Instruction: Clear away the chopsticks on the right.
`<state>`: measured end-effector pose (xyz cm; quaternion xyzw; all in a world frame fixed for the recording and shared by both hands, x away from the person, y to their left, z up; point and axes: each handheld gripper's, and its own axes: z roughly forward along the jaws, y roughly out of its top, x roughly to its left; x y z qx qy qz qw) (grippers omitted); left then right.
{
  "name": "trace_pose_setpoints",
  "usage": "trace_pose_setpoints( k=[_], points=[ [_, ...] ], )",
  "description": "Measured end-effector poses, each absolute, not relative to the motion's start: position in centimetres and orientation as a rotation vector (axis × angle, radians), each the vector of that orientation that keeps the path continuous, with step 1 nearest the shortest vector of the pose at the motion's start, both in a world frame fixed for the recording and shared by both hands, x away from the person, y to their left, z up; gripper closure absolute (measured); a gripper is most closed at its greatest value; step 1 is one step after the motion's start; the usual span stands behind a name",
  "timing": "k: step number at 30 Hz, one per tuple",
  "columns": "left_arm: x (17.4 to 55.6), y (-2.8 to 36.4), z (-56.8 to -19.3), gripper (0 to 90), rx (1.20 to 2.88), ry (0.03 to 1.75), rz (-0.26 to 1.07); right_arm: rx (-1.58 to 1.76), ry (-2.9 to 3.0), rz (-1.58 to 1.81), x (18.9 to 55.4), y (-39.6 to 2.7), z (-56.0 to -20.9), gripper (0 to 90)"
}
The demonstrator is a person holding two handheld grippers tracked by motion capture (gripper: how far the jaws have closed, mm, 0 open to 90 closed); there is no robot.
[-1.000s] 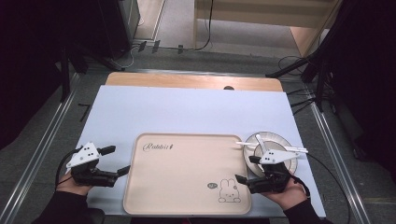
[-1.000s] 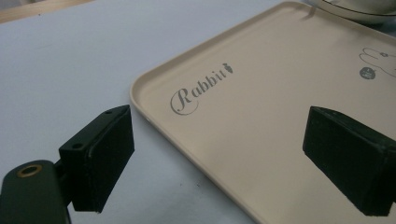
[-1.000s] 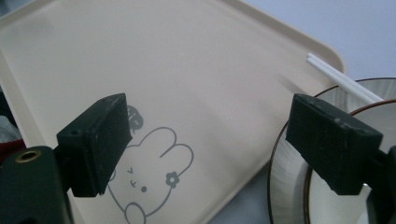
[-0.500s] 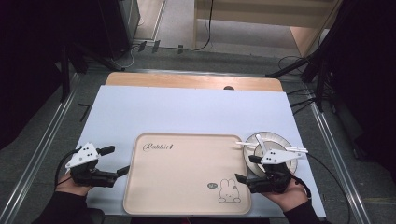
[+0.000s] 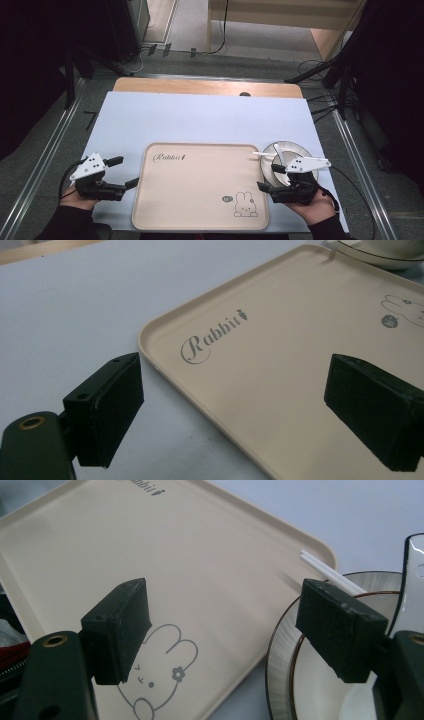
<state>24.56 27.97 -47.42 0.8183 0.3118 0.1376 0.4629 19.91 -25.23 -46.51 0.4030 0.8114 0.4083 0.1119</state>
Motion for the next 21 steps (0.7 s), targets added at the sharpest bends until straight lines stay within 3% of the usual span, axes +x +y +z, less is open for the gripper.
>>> trace_pose_setpoints(
  k=[21],
  points=[
    [24.6,28.0,-47.4,9.1,2.024,0.755,0.351,1.243,2.368,1.179,21.1,-27.7,-44.9,30.7]
  ],
)
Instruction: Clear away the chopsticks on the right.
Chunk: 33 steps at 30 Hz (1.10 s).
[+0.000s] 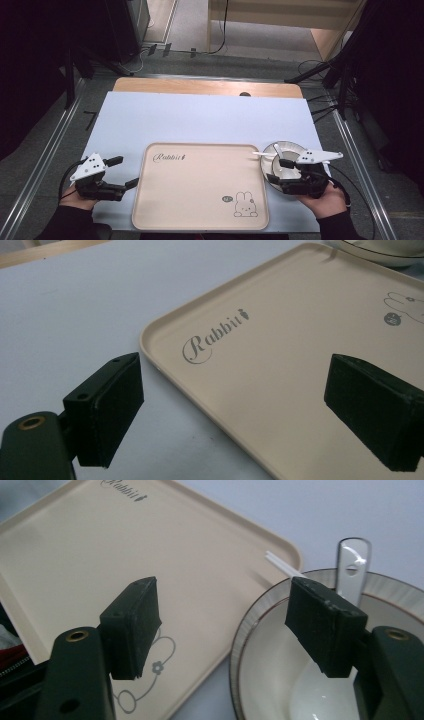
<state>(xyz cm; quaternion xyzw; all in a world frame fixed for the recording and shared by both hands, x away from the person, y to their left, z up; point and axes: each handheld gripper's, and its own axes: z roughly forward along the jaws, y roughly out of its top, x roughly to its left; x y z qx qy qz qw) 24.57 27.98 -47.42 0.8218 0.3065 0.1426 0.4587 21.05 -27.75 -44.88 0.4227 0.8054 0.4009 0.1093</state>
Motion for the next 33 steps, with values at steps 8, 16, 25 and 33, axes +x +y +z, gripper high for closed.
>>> trace_pose_setpoints(
  k=[8,16,25,33],
  points=[
    [24.6,28.0,-47.5,9.1,2.018,0.757,0.361,1.308,2.321,1.157,22.2,-29.5,-44.2,33.3],
    [24.5,28.0,-47.5,9.1,2.019,0.756,0.363,1.307,2.284,1.128,23.6,-31.0,-44.1,40.5],
    [24.4,28.2,-47.2,9.1,2.002,0.754,0.386,1.427,2.220,1.093,25.1,-33.8,-45.2,63.0],
    [24.5,28.1,-47.3,9.1,2.022,0.750,0.379,1.505,2.150,1.072,26.0,-37.1,-46.0,90.0]
  ],
)
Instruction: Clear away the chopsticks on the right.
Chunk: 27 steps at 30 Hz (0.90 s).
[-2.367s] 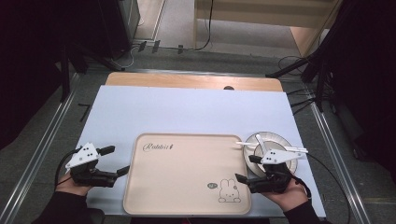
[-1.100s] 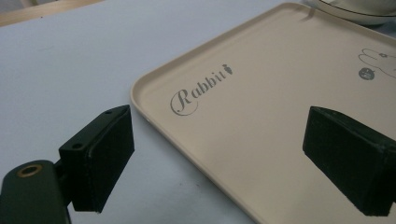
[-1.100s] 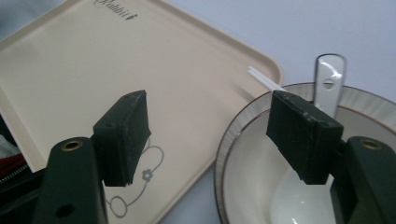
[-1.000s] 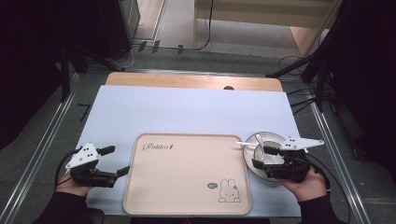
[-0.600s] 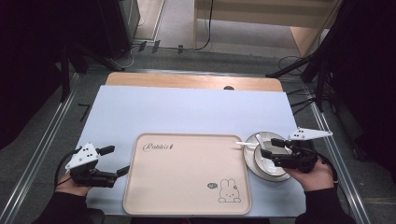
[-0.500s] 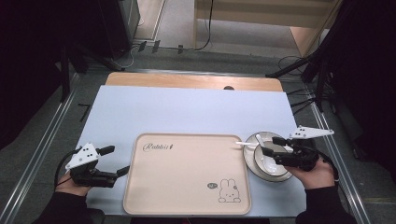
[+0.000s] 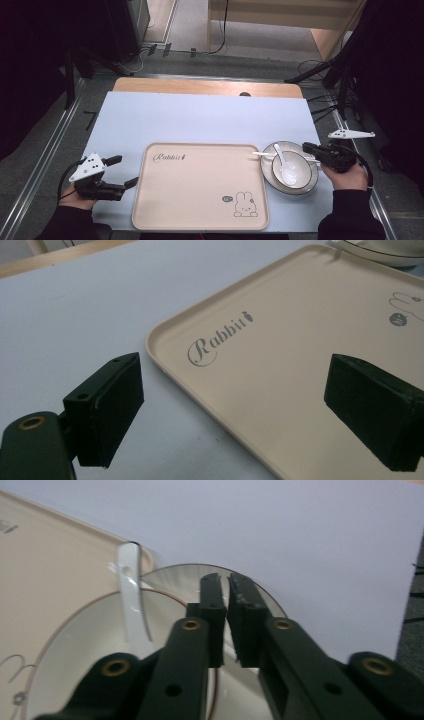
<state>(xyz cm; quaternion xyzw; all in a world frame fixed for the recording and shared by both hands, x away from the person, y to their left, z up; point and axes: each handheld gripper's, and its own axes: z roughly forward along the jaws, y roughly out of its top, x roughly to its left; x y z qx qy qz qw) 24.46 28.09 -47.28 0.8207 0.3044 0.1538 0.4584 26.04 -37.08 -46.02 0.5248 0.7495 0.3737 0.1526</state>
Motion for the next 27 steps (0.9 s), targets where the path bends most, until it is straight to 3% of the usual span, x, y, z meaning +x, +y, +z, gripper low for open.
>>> trace_pose_setpoints(
  k=[14,27],
  points=[
    [24.5,27.9,-47.4,9.1,2.027,0.746,0.369,1.647,2.229,0.961,28.1,-39.1,-50.1,90.0],
    [24.7,27.8,-47.4,9.1,2.029,0.742,0.364,1.666,2.247,0.924,27.1,-39.6,-50.5,90.0]
  ],
)
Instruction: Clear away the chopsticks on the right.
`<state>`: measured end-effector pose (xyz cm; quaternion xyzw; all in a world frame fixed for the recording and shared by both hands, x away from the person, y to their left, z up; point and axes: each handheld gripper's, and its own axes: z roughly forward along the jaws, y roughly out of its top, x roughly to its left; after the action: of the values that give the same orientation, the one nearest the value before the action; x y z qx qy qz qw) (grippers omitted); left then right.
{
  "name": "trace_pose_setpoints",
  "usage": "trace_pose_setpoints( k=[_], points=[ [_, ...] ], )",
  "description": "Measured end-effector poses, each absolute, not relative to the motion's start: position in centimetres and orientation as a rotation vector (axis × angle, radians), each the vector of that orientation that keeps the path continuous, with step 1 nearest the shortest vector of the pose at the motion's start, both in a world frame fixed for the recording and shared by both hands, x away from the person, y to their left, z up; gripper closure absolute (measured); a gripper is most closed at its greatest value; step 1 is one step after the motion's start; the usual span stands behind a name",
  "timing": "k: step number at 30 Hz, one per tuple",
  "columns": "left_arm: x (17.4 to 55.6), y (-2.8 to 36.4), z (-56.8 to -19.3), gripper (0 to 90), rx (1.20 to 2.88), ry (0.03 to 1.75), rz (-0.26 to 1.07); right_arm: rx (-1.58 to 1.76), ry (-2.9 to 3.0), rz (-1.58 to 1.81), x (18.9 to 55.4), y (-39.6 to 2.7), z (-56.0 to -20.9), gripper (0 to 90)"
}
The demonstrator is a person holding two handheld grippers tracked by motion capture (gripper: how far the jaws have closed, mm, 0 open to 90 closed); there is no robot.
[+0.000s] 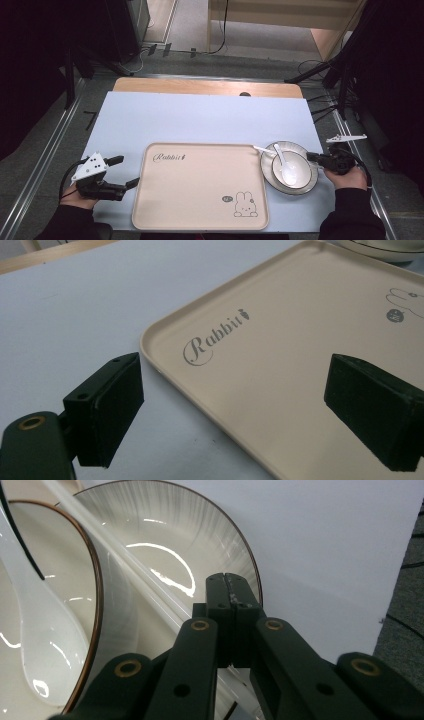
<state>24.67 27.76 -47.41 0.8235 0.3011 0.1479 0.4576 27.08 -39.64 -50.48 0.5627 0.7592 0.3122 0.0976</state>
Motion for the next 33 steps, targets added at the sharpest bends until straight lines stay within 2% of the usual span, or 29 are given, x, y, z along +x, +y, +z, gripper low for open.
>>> trace_pose_setpoints(
  k=[20,29,33],
  points=[
    [24.9,27.6,-47.3,9.1,2.023,0.730,0.360,1.684,2.309,0.921,23.9,-40.2,-51.0,90.0],
    [24.9,27.5,-47.3,9.1,2.030,0.730,0.363,1.661,2.354,0.908,23.5,-39.7,-50.9,90.0],
    [24.9,27.5,-47.3,9.1,2.028,0.731,0.360,1.647,2.292,0.958,23.3,-40.1,-50.0,82.4]
  ],
)
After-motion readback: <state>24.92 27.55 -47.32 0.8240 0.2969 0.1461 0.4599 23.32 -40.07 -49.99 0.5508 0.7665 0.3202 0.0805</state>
